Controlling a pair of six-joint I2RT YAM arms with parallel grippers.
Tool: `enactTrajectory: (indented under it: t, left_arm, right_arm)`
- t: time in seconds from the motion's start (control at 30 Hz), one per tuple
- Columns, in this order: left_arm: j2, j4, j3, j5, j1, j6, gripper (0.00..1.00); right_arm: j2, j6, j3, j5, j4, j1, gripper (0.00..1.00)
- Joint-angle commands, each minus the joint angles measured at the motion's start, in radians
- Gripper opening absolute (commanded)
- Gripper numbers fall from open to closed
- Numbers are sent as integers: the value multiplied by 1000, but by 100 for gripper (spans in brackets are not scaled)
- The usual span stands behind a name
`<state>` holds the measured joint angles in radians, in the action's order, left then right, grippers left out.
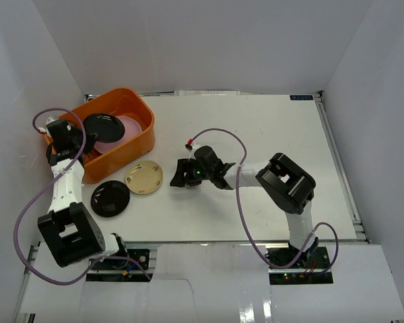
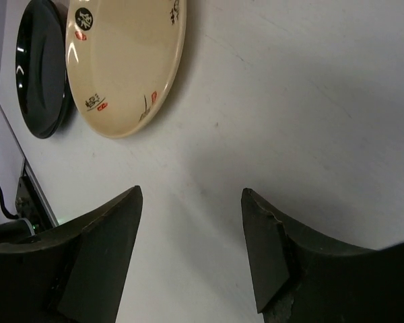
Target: Place the plates into the plastic bin on the countertop
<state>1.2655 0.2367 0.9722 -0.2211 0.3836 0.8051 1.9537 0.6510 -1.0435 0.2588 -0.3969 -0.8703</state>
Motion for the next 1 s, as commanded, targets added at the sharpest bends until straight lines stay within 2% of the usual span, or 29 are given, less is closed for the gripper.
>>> enactTrajectory:
  t: [0.0,0.17,0.27,0.4,0.43,0.47,0.53,0.57,0.6,0.63,0.7,0.9,0.97]
  left_arm:
    - [57,33,95,138,3,-41,6]
    - [156,81,163,206,5,-109,21]
    - [210,95,184,249,5,-138,33]
    - [244,107,212,244,5,-156,54]
    - [244,105,211,230,3,-156,66]
    - [242,105,212,223,5,-155,73]
    - [219,98,214,139,3,-155,88]
    - [207,96,215,114,3,-155,91]
    - [165,93,214,95,0,-156,94]
    - [137,89,206,85,-14,-159,98]
    - [74,88,194,72,-34,-185,98]
    - [-216,128,68,39,-167,-236,97]
    - [-305,170,7,14,-210,-253,93]
  right_arm:
    - [77,44,-98,-81,-20,-29,67]
    - [197,110,-206,-115,-20,-55,62]
    - [250,148,-271,-125,-14,-56,59]
    - [297,186,-317,-130,-14,-56,54]
    - [310,197,-329,-128,-14,-56,51]
    - [317,200,-335,-130,-14,-56,50]
    - [330,211,-348,-131,-8,-55,43]
    - [332,214,-351,-133,-10,-55,39]
    - [332,214,-349,-135,-8,-56,27]
    - [314,217,-330,-147,-11,-56,22]
    - [281,216,-287,-164,-32,-55,10]
    - [22,161,-5,-237,-146,-50,8]
    - [-97,138,69,-247,-170,-47,8]
